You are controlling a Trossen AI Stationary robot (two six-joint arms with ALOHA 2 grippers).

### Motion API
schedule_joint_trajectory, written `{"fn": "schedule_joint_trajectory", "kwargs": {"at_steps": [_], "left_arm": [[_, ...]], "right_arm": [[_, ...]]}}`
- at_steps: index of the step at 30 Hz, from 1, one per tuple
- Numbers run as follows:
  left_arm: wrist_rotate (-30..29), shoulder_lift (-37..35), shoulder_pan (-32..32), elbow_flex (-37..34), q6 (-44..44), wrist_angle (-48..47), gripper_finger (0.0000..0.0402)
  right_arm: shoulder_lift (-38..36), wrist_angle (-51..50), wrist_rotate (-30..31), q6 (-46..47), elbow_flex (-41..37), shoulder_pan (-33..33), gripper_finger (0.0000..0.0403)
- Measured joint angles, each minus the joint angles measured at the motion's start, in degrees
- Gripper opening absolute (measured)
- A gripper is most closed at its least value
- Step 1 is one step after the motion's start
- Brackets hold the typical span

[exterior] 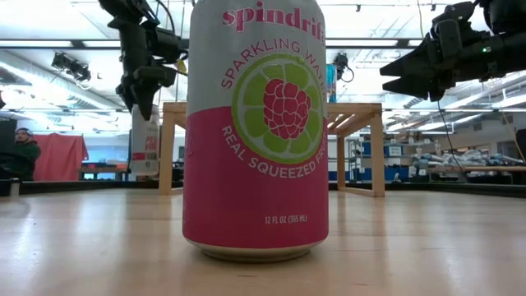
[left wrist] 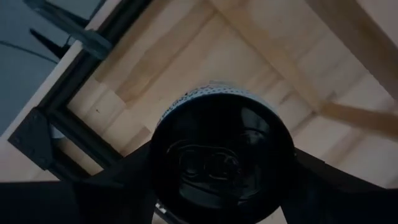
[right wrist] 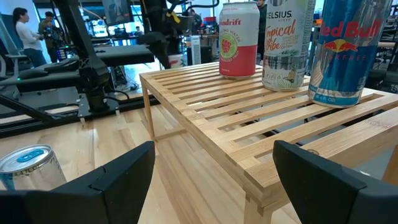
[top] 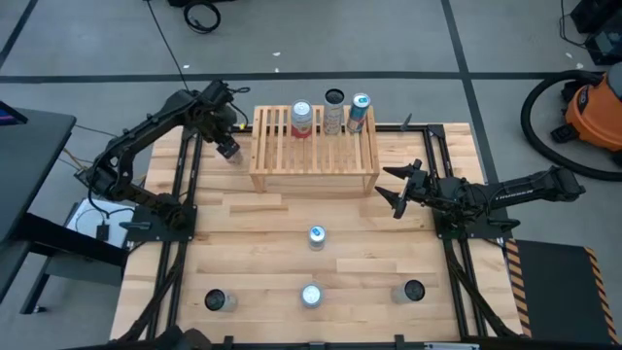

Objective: Place canned beverage on shelf
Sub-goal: Put the top white and pink soda can on the shelf

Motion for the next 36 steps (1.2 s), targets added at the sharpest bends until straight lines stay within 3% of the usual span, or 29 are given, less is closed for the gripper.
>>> {"fn": "schedule_joint_trajectory", "kwargs": {"at_steps": [5, 24, 36], "left_arm": [[-0.1, 0.0, 0.1, 4.4, 3.8, -4.4, 0.0258], [0.0, 0.0, -0.1, 31.7, 5.2, -14.3, 0.0262], [0.6, 3.8, -4.0, 42.2, 8.6, -17.7, 0.0263]], "right_arm": [[0.0, 0.0, 0.0, 0.0, 0.0, 0.0, 0.0336], [0.0, 0.0, 0.0, 0.0, 0.0, 0.0, 0.0336], [0.0, 0.0, 0.0, 0.0, 0.0, 0.0, 0.0336]]}}
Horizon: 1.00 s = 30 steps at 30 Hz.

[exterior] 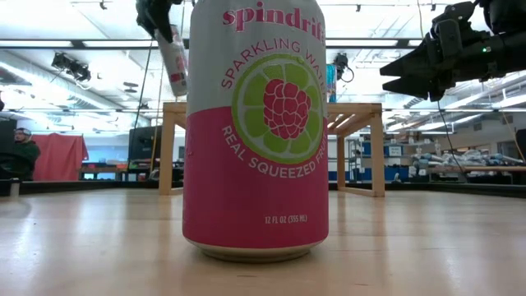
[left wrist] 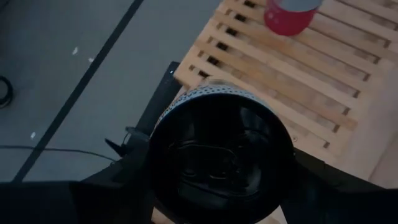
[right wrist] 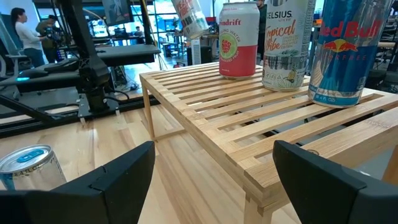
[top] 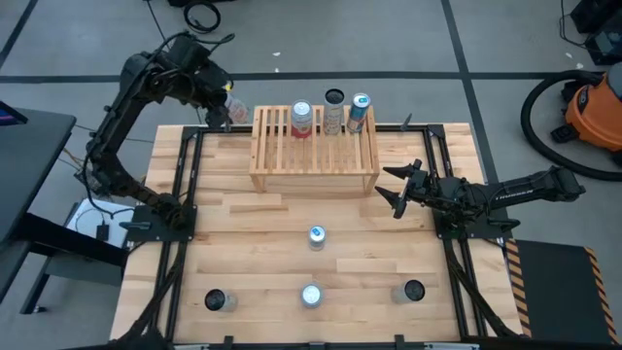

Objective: Place canned beverage on shelf
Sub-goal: Put the top white and pink soda can on the shelf

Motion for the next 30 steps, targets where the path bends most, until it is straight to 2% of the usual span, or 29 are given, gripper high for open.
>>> {"fn": "schedule_joint_trajectory", "kwargs": {"at_steps": [10, 17, 30], "left_arm": [[0.1, 5.6, -4.0, 4.1, 2.5, -3.2, 0.0263], [6.2, 7.1, -7.0, 6.4, 5.7, -3.0, 0.0263], [5.4, 8.9, -9.8, 6.3, 8.6, -2.5, 0.0263]], "right_arm": [[0.0, 0.0, 0.0, 0.0, 0.0, 0.0, 0.0336], [0.0, 0.0, 0.0, 0.0, 0.0, 0.0, 0.0336], [0.0, 0.0, 0.0, 0.0, 0.0, 0.0, 0.0336]]}}
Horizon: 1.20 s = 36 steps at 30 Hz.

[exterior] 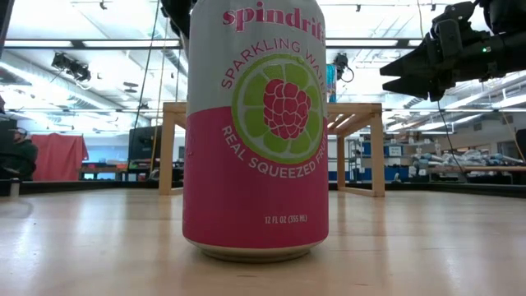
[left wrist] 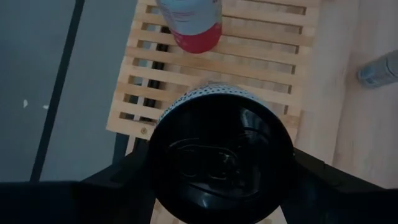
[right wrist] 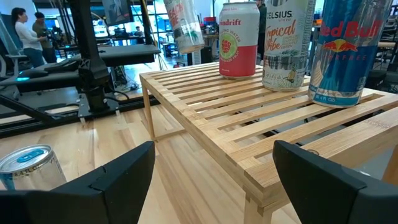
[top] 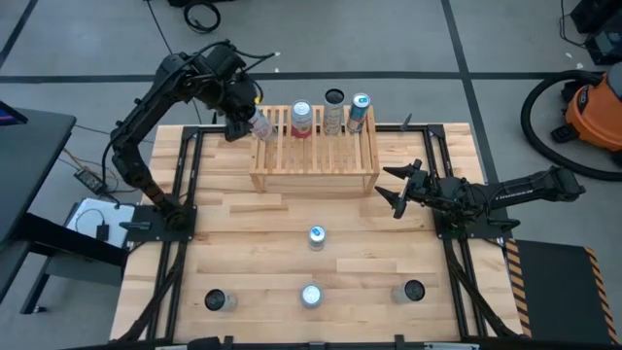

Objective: Place canned beverage on shelf
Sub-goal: Put the top white and pink soda can on the shelf

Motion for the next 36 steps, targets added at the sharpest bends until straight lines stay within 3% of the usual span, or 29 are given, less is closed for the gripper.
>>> {"fn": "schedule_joint_trajectory", "kwargs": {"at_steps": [16, 28, 36], "left_arm": [[-3.8, 2.0, -1.7, 0.0, 3.1, 0.2, 0.0263], [-2.8, 2.0, -1.7, 0.0, 3.0, 0.2, 0.0263], [-0.8, 2.3, -1.7, 0.0, 5.1, 0.4, 0.0263]], "right_arm": [[0.0, 0.0, 0.0, 0.0, 0.0, 0.0, 0.0336], [0.0, 0.1, 0.0, 0.0, 0.0, 0.0, 0.0336], [0.0, 7.2, 0.0, 2.6, 0.0, 0.0, 0.0336]]}}
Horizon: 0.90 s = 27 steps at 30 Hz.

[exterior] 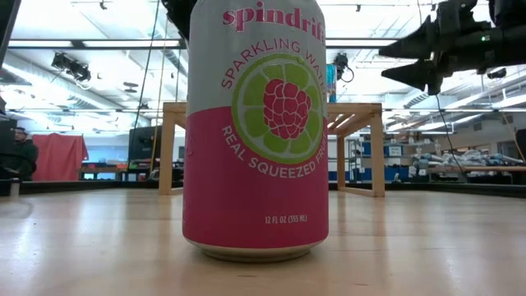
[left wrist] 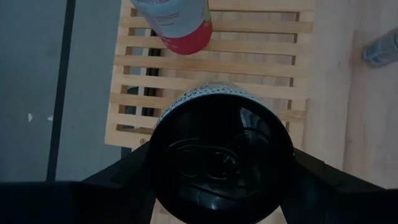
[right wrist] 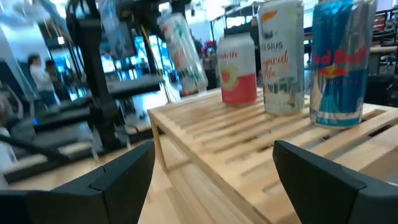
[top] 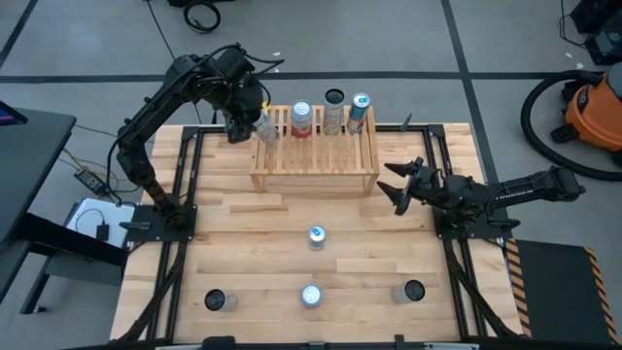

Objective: Place canned beverage on shelf
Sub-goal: Put the top white and pink soda can on the shelf

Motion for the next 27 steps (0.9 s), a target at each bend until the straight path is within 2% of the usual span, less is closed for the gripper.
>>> {"fn": "schedule_joint_trajectory", "kwargs": {"at_steps": [8, 15, 27], "left_arm": [[-0.6, 2.4, 0.5, 0.0, 2.1, 1.5, 0.0263], [-3.8, 4.4, 1.6, 0.0, 3.5, 3.0, 0.0263], [-3.9, 4.6, 1.6, 0.0, 5.2, 4.4, 0.0263]], "right_arm": [[0.0, 4.2, -2.3, 8.3, 0.0, 0.0, 0.0336], [0.0, 4.4, -2.7, 8.2, 0.0, 0.0, 0.0336], [0.0, 4.4, -1.1, 8.1, 0.0, 0.0, 0.0336]]}}
